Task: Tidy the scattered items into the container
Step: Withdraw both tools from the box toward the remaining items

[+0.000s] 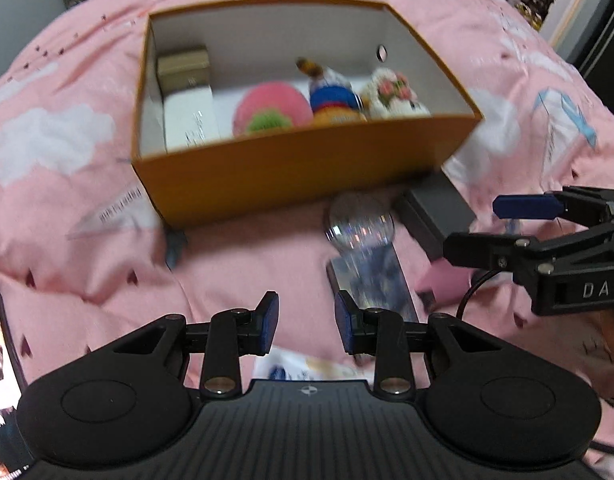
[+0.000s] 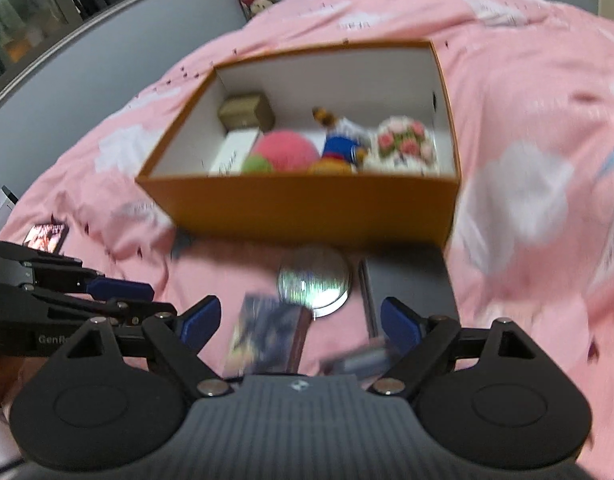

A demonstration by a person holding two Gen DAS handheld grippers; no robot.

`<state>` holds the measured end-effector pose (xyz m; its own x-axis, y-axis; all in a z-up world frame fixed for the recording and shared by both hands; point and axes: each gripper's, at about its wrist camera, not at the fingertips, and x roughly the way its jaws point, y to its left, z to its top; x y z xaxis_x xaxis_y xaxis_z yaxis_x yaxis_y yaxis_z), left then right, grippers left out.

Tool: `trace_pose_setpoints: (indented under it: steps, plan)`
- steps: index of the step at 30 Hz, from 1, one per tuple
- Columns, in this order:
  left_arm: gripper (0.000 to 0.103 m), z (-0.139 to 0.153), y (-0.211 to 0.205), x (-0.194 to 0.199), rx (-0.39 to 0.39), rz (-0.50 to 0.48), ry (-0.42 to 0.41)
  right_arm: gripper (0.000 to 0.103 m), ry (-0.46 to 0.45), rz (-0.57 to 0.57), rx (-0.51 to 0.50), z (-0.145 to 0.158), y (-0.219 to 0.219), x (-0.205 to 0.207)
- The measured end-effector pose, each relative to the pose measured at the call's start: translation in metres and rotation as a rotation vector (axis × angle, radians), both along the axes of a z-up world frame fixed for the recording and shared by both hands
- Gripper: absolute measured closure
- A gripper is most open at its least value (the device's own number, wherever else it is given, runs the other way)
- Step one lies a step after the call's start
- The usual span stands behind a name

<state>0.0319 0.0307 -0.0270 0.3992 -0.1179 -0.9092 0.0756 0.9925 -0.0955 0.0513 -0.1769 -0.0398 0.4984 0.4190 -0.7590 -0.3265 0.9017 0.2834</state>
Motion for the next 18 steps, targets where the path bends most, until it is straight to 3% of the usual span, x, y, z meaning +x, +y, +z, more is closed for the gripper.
trace_pose_setpoints:
  steps: [8, 18]
  plan:
    - [0.067, -0.014, -0.016, -0.019, -0.006, -0.064, 0.07, 0.015, -0.053, -0.018, -0.047, 0.0, 0.003, -0.032]
    - [0.07, -0.022, -0.024, -0.032, -0.059, -0.148, 0.135, 0.017, -0.004, -0.001, -0.08, -0.007, 0.0, -0.052]
